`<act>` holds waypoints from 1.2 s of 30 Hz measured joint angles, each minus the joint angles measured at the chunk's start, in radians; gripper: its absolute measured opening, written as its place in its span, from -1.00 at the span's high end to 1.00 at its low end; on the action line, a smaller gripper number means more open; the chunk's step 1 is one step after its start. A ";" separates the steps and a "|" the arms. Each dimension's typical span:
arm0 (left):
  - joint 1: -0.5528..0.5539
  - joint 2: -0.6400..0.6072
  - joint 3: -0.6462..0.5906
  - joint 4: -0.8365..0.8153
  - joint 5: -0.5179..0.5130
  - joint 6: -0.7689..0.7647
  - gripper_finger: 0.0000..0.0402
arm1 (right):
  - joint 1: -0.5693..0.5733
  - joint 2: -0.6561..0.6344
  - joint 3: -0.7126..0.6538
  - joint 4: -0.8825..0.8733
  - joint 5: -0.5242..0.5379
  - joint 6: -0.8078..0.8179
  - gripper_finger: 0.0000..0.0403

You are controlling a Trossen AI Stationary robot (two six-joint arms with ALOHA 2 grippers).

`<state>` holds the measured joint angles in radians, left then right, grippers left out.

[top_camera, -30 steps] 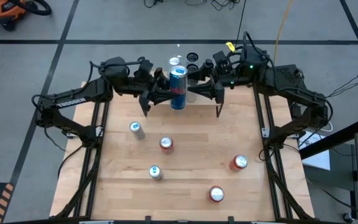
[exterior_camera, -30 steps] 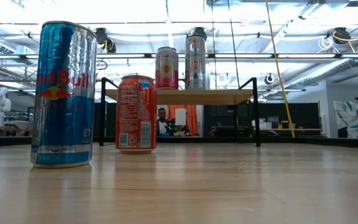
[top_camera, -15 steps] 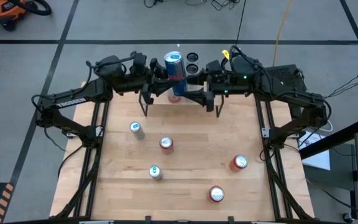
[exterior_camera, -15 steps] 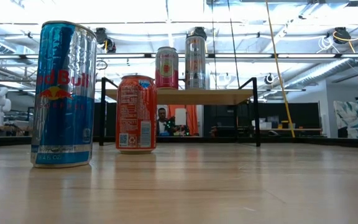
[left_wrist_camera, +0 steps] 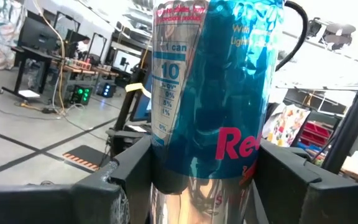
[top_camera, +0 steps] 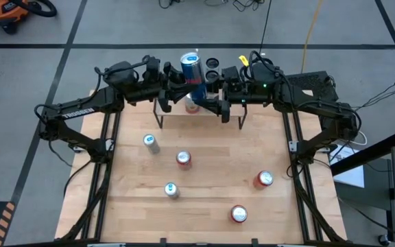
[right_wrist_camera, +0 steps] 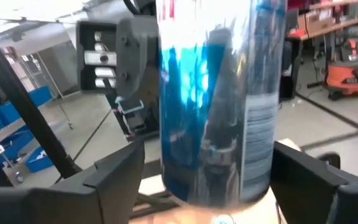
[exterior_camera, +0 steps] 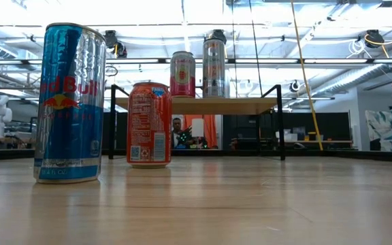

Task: Place canned beverage on shelf
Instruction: Put the top right blue soda can on the shelf

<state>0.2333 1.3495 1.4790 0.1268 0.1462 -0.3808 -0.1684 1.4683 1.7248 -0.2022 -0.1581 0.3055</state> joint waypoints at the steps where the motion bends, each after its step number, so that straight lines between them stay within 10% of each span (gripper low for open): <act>1: 0.000 0.000 0.000 0.001 0.000 0.000 -0.11 | 0.000 0.001 0.000 0.010 0.001 -0.003 -0.44; 13: 0.000 0.000 0.000 -0.004 -0.009 0.005 -0.12 | -0.008 0.006 0.000 0.026 0.003 -0.022 -0.05; 36: 0.010 -0.026 0.000 0.000 -0.013 0.047 -0.58 | -0.009 0.006 0.000 0.037 -0.049 -0.006 -0.05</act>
<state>0.2434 1.3238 1.4792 0.1272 0.1331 -0.3339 -0.1776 1.4746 1.7248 -0.1650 -0.2073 0.2991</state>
